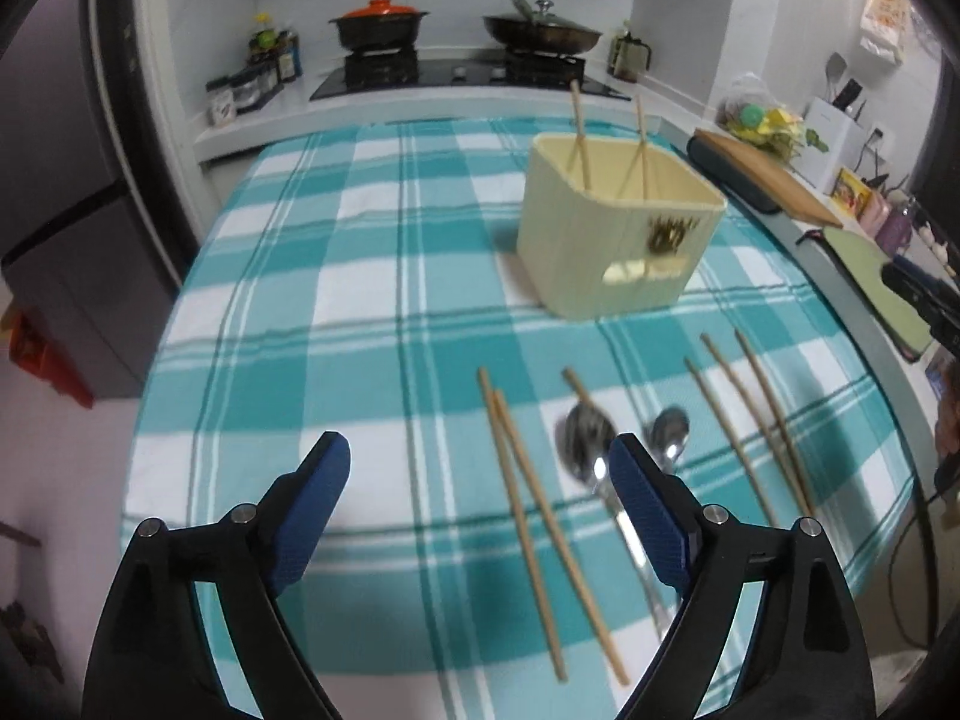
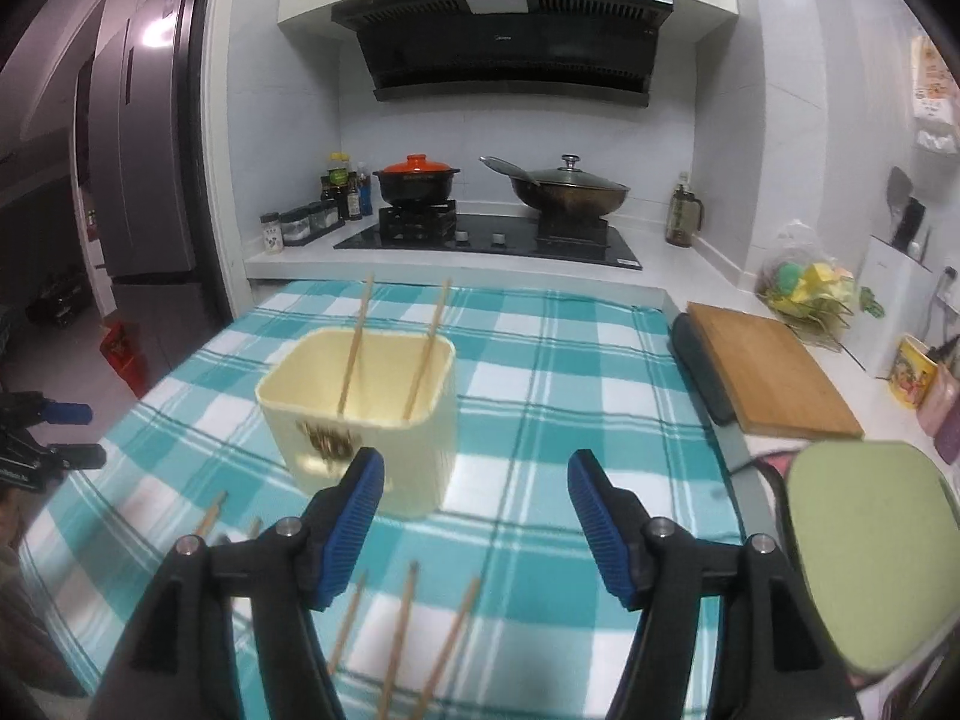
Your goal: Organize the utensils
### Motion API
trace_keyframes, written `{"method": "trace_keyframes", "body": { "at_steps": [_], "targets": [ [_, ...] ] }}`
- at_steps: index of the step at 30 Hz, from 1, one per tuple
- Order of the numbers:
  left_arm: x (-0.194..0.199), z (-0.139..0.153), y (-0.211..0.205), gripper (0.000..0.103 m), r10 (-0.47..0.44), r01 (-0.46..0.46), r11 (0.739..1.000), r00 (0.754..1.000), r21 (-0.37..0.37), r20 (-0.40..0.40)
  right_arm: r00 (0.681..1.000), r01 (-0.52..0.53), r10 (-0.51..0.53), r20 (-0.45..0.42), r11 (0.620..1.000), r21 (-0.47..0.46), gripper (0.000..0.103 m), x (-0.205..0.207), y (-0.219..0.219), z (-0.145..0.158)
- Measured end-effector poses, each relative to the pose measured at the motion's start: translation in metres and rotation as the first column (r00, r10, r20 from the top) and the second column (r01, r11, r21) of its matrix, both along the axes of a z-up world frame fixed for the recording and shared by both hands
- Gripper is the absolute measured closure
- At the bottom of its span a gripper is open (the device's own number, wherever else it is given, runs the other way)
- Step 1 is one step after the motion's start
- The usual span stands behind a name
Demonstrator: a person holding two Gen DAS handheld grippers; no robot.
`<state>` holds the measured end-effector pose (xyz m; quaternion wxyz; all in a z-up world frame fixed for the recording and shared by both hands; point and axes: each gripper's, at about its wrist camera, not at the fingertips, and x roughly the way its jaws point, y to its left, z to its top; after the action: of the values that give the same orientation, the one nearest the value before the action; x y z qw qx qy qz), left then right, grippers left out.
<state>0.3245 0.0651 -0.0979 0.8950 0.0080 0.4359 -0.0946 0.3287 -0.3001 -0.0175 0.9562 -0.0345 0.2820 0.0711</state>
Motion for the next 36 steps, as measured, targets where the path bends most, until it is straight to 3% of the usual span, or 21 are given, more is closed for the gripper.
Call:
{"method": "trace_keyframes", "body": {
  "at_steps": [4, 7, 9, 14, 17, 20, 24, 28, 36],
  "targets": [
    [-0.030, -0.057, 0.021, 0.014, 0.126, -0.127, 0.990, 0.992, 0.057, 0.007, 0.990, 0.140, -0.141, -0.024, 0.990, -0.031, 0.034, -0.069, -0.015, -0.066],
    [-0.029, -0.089, 0.034, 0.014, 0.197, -0.198, 0.977, 0.980, 0.083, 0.024, 0.972, 0.205, -0.207, -0.108, 0.978, -0.026, 0.034, -0.093, -0.023, -0.110],
    [-0.022, -0.101, 0.041, 0.014, 0.208, -0.210, 0.973, 0.978, 0.099, 0.025, 0.968, 0.224, -0.224, -0.114, 0.975, -0.016, 0.034, -0.099, -0.029, -0.124],
    [-0.001, -0.107, 0.052, 0.014, 0.220, -0.219, 0.973, 0.976, 0.069, 0.001, 0.959, 0.240, -0.250, -0.131, 0.967, -0.090, 0.034, -0.079, -0.040, -0.137],
    [0.002, -0.110, 0.052, 0.008, 0.218, -0.216, 0.974, 0.976, 0.073, -0.017, 0.942, 0.272, -0.292, -0.167, 0.953, -0.131, 0.034, -0.071, -0.050, -0.152],
    [0.002, -0.112, 0.054, 0.001, 0.223, -0.220, 0.973, 0.974, 0.064, -0.034, 0.931, 0.279, -0.298, -0.212, 0.954, -0.113, 0.034, -0.068, -0.056, -0.162],
    [0.002, -0.113, 0.053, 0.001, 0.220, -0.218, 0.974, 0.975, 0.063, -0.039, 0.923, 0.263, -0.288, -0.254, 0.956, -0.127, 0.034, -0.060, -0.052, -0.168],
    [0.003, -0.113, 0.053, 0.001, 0.221, -0.218, 0.974, 0.975, 0.063, -0.039, 0.918, 0.268, -0.271, -0.289, 0.962, -0.050, 0.033, -0.057, -0.062, -0.170],
    [0.003, -0.113, 0.053, 0.000, 0.221, -0.219, 0.974, 0.974, 0.061, -0.039, 0.918, 0.270, -0.273, -0.288, 0.961, -0.052, 0.033, -0.058, -0.059, -0.170]
  ]
}}
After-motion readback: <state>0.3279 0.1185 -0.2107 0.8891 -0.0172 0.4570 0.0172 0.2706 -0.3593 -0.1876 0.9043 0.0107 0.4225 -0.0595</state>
